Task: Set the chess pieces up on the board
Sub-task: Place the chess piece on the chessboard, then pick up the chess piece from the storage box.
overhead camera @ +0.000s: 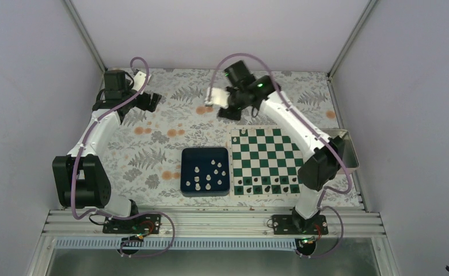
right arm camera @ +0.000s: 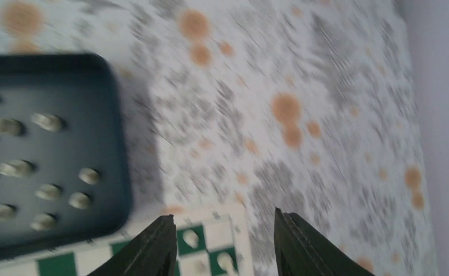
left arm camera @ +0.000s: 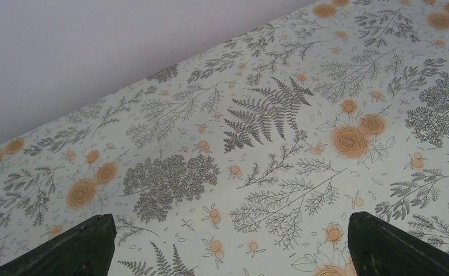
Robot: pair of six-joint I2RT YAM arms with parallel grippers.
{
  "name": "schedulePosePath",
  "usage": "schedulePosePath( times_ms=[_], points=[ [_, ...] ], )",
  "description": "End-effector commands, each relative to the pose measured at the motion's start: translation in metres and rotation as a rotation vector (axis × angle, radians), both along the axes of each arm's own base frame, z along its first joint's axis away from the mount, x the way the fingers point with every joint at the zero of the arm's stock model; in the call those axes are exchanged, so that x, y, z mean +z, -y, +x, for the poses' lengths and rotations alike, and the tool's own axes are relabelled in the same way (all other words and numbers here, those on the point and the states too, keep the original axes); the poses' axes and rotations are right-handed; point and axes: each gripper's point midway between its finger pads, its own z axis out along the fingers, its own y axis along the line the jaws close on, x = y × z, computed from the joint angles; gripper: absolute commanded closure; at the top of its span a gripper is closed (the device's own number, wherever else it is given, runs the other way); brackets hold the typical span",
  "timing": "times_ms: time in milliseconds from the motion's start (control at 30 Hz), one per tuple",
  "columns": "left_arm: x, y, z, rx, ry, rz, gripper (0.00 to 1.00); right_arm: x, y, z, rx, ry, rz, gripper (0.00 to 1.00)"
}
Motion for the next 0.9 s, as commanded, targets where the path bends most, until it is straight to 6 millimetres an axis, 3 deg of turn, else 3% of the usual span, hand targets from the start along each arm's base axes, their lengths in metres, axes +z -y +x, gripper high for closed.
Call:
schedulePosePath(
  times_ms=[0,133,233,567,867],
  points=[
    [0.010,0.000,0.002,-0.010,0.029,0.007,0.00,-0.017,-0.055,-0.062,0.163,-0.053,-0.071,0.54],
    [0.010,-0.001,0.004,-0.004,0.029,0.010,0.00,-0.045,-0.097,-0.100,0.292,-0.088,-0.101,0.53],
    [0.011,-0.001,0.002,-0.002,0.031,0.010,0.00,-0.071,-0.109,-0.112,0.330,-0.129,-0.128,0.53],
    [0.009,-0.001,0.003,-0.004,0.031,0.007,0.00,-0.152,-0.110,-0.132,0.379,-0.277,-0.203,0.50],
    [0.006,-0.001,0.003,-0.006,0.024,0.006,0.00,-0.180,-0.112,-0.144,0.397,-0.325,-0.221,0.50]
  ],
)
